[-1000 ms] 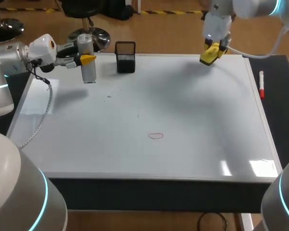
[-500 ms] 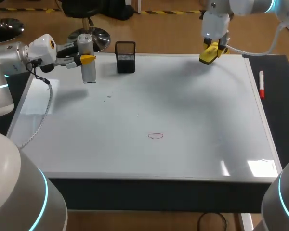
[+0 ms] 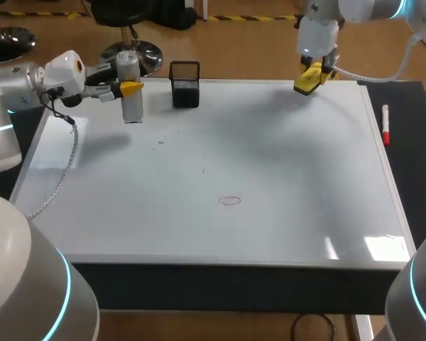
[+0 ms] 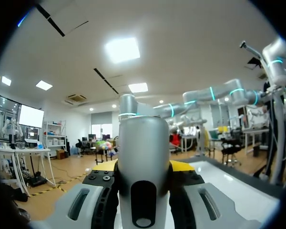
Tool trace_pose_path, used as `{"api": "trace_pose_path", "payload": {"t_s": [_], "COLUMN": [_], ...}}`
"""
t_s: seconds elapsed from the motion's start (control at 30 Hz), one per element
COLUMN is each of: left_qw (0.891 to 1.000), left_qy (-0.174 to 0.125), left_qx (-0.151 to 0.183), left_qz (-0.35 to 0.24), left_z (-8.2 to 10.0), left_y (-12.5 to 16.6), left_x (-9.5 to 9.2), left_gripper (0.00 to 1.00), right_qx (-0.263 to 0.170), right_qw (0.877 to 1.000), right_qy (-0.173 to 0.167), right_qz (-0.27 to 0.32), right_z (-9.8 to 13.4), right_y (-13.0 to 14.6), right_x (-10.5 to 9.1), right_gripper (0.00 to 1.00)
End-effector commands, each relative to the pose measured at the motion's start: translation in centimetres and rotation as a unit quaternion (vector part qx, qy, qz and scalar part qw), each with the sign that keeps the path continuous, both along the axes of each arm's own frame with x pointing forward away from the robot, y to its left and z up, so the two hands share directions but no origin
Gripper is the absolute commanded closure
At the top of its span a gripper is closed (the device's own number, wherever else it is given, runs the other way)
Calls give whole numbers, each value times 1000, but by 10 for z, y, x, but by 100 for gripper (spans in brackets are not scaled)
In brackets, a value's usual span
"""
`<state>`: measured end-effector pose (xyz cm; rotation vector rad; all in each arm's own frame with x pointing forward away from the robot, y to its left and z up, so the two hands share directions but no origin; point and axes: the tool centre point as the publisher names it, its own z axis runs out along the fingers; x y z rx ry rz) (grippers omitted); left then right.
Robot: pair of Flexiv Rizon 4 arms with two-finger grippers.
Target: Pick up the inspection probe, press it on each red-marked spot on the whiteboard one by one, put down the probe, pick up the eraser, and wipe off all the red marks.
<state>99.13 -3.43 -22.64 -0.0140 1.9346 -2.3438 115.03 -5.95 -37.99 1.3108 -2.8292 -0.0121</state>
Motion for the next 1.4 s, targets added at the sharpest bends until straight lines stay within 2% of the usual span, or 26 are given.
{"api": "trace_pose_path", "payload": {"t_s": [0.03,0.4,0.67,0.9,1.2,1.4], "left_qw": [1000,995,982,968,957,952], "left_qy": [-1,-5,0,10,23,36], "left_qx": [-5,-19,-15,-21,-17,-15], "left_qz": [-10,-93,-191,-249,-290,-303], "left_z": [2,9,4,-8,-33,-49], "left_y": [-17,-76,-141,-178,-200,-207], "left_x": [-19,-84,-134,-170,-209,-220], "left_gripper": [100,100,100,100,100,100], "right_qx": [-2,-2,-2,-2,-2,-2], "right_qw": [1000,1000,1000,1000,1000,1000], "right_qy": [2,2,2,2,2,2], "right_qz": [1,1,1,1,1,1], "right_z": [1,1,1,1,1,1], "right_y": [0,0,0,0,0,0], "right_x": [2,2,2,2,2,2], "right_gripper": [100,100,100,100,100,100]}}
